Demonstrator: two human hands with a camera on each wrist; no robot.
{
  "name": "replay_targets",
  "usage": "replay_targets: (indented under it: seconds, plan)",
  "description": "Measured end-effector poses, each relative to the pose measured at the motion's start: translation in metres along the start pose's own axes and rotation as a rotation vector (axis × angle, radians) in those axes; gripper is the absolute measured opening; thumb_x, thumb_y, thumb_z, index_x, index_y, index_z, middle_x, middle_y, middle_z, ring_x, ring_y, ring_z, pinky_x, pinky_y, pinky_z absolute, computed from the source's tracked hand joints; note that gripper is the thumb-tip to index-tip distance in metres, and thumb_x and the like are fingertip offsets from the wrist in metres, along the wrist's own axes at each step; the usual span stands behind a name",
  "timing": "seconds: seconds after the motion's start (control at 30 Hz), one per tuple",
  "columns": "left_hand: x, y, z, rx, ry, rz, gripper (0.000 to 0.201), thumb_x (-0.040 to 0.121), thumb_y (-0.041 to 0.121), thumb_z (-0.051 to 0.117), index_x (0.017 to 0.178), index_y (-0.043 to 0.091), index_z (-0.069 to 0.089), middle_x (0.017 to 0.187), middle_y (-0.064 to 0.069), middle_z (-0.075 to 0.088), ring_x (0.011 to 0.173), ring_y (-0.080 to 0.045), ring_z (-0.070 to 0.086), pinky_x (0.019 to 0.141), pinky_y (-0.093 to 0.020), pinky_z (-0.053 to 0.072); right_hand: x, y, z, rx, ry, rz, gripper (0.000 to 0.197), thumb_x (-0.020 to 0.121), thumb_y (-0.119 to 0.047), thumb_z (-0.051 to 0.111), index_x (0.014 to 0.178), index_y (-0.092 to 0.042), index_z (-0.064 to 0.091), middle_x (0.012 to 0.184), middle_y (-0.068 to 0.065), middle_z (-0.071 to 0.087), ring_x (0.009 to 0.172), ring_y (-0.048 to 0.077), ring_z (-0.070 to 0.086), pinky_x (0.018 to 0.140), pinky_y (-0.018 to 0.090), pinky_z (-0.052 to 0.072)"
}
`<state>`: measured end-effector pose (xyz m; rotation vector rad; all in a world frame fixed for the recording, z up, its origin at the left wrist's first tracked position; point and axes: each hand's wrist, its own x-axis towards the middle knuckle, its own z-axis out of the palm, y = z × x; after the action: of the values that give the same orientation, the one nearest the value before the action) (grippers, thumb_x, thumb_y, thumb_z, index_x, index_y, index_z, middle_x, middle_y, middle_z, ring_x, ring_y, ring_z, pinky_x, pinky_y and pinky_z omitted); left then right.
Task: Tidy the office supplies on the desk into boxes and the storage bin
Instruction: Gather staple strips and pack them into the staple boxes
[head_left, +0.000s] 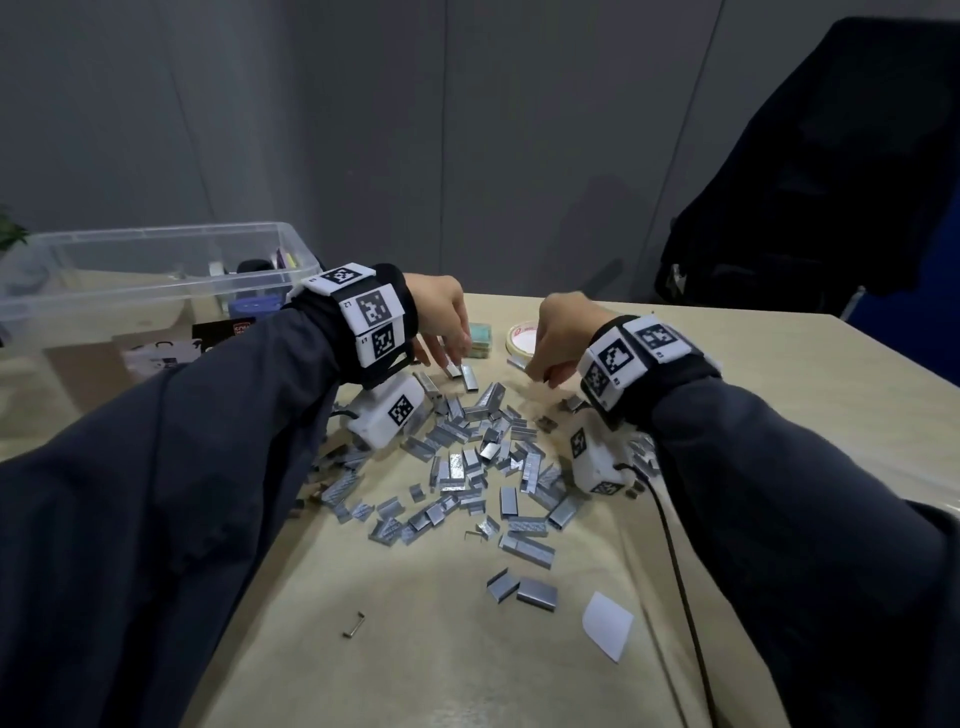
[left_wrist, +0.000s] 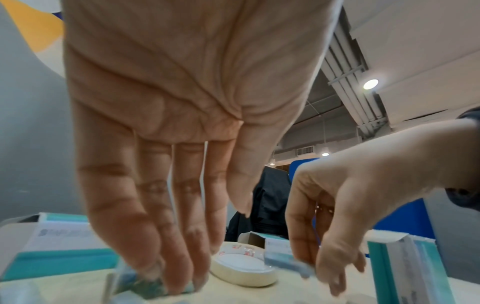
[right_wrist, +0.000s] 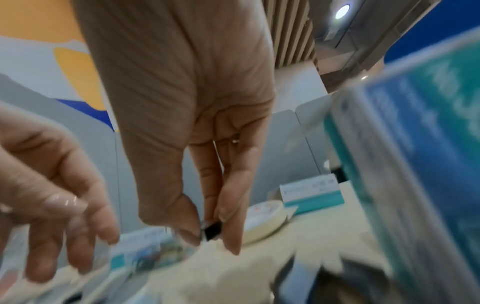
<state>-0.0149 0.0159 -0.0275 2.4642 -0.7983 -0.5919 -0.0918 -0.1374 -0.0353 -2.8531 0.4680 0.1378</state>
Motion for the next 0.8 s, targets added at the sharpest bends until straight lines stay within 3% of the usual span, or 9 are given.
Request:
replay_targets:
  seconds: [0.13, 0.2, 0.33, 0.47, 0.57, 0.63, 0.7, 0.8]
  plan:
    - [-0.006, 0.018, 0.002, -0.057, 0.052, 0.067, 0.014, 0.094, 0.007, 0.060, 0.100, -0.001, 0.069, 0.085, -0.009, 0.072, 0.071, -0.017, 0.069, 0.053, -0.024, 0.057, -0.010, 0.017, -0.036, 0.027, 0.037, 0.025, 0.015, 0.072, -0.005, 0.080, 0.083, 0.004, 0.075, 0.070, 0.011, 0.074, 0.071, 0.022, 0.075, 0.078, 0.044, 0.061]
    - [-0.007, 0.031, 0.005, -0.090, 0.082, 0.121, 0.013, 0.093, 0.008, 0.061, 0.100, 0.001, 0.070, 0.088, -0.009, 0.073, 0.069, -0.015, 0.068, 0.051, -0.021, 0.055, -0.017, 0.030, -0.053, -0.006, 0.057, 0.029, 0.011, 0.071, -0.005, 0.081, 0.079, 0.001, 0.076, 0.067, 0.010, 0.074, 0.072, 0.024, 0.075, 0.078, 0.046, 0.061]
    - [-0.005, 0.057, 0.020, -0.106, 0.120, 0.269, 0.017, 0.091, 0.009, 0.065, 0.105, 0.003, 0.071, 0.101, -0.011, 0.072, 0.087, -0.018, 0.070, 0.065, -0.026, 0.059, -0.036, 0.061, -0.071, -0.066, 0.024, 0.044, 0.007, 0.075, -0.005, 0.081, 0.080, -0.003, 0.077, 0.065, 0.006, 0.074, 0.068, 0.018, 0.075, 0.078, 0.040, 0.062]
    - [-0.004, 0.078, 0.041, -0.012, 0.086, 0.401, 0.025, 0.091, 0.009, 0.062, 0.115, 0.010, 0.070, 0.117, -0.006, 0.067, 0.100, -0.019, 0.066, 0.070, -0.027, 0.059, -0.054, 0.086, -0.073, -0.133, -0.012, 0.049, 0.006, 0.076, -0.005, 0.080, 0.081, -0.004, 0.076, 0.064, 0.004, 0.074, 0.067, 0.015, 0.074, 0.072, 0.033, 0.062]
    - [-0.005, 0.090, 0.054, 0.164, 0.072, 0.450, 0.035, 0.093, 0.014, 0.058, 0.128, 0.016, 0.062, 0.129, -0.002, 0.061, 0.114, -0.019, 0.060, 0.092, -0.034, 0.053, -0.061, 0.097, -0.071, -0.171, -0.030, 0.036, 0.006, 0.076, -0.005, 0.080, 0.081, -0.008, 0.076, 0.065, 0.002, 0.074, 0.066, 0.013, 0.074, 0.063, 0.026, 0.058]
    - [-0.006, 0.095, 0.061, 0.257, 0.072, 0.477, 0.039, 0.094, 0.020, 0.059, 0.133, 0.020, 0.059, 0.133, 0.000, 0.059, 0.120, -0.017, 0.055, 0.102, -0.032, 0.044, -0.062, 0.099, -0.070, -0.184, -0.043, 0.004, 0.009, 0.076, -0.006, 0.080, 0.081, -0.011, 0.075, 0.067, 0.001, 0.074, 0.066, 0.011, 0.073, 0.055, 0.020, 0.051]
    - [-0.005, 0.097, 0.067, 0.312, 0.055, 0.490, 0.039, 0.094, 0.023, 0.060, 0.133, 0.021, 0.059, 0.133, 0.001, 0.059, 0.121, -0.018, 0.053, 0.102, -0.027, 0.040, -0.062, 0.100, -0.069, -0.191, -0.052, -0.029, 0.010, 0.076, -0.007, 0.080, 0.081, -0.014, 0.075, 0.068, -0.001, 0.074, 0.067, 0.009, 0.073, 0.053, 0.016, 0.045]
    - [-0.004, 0.100, 0.072, 0.349, 0.024, 0.496, 0.037, 0.094, 0.013, 0.057, 0.131, 0.018, 0.061, 0.129, -0.001, 0.061, 0.120, -0.019, 0.052, 0.097, -0.024, 0.038, -0.059, 0.098, -0.067, -0.200, -0.050, -0.072, 0.011, 0.074, -0.009, 0.081, 0.078, -0.019, 0.078, 0.065, -0.007, 0.073, 0.068, 0.006, 0.072, 0.047, 0.010, 0.041]
